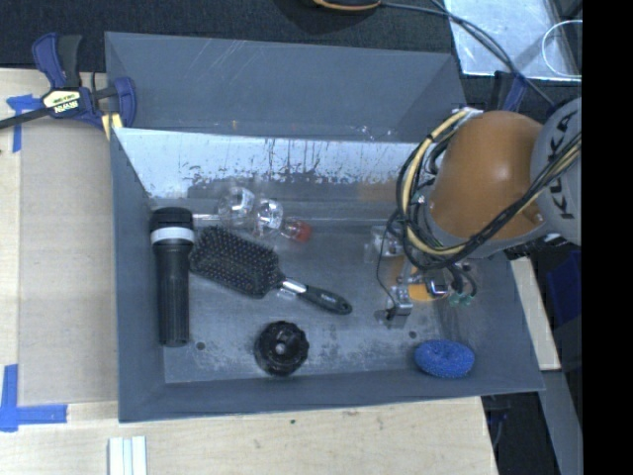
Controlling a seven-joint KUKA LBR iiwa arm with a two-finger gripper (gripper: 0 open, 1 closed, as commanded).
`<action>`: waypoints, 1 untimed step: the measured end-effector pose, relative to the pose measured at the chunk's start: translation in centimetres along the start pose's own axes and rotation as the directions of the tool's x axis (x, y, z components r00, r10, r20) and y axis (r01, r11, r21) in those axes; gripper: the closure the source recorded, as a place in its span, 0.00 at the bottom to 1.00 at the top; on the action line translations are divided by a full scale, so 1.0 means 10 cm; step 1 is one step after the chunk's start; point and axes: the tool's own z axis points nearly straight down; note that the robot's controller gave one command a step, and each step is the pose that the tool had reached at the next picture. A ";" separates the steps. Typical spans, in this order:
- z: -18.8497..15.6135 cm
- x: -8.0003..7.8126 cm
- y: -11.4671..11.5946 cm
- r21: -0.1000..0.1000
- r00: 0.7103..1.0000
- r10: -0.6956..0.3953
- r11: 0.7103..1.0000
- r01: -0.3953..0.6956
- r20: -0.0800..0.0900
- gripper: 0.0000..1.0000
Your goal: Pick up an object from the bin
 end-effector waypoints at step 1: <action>0.86 -0.28 0.55 -0.002 1.000 0.009 1.000 -0.009 -0.008 0.00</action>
Offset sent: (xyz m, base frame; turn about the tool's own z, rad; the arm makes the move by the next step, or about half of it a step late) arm 0.0478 0.0458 -0.0424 0.1830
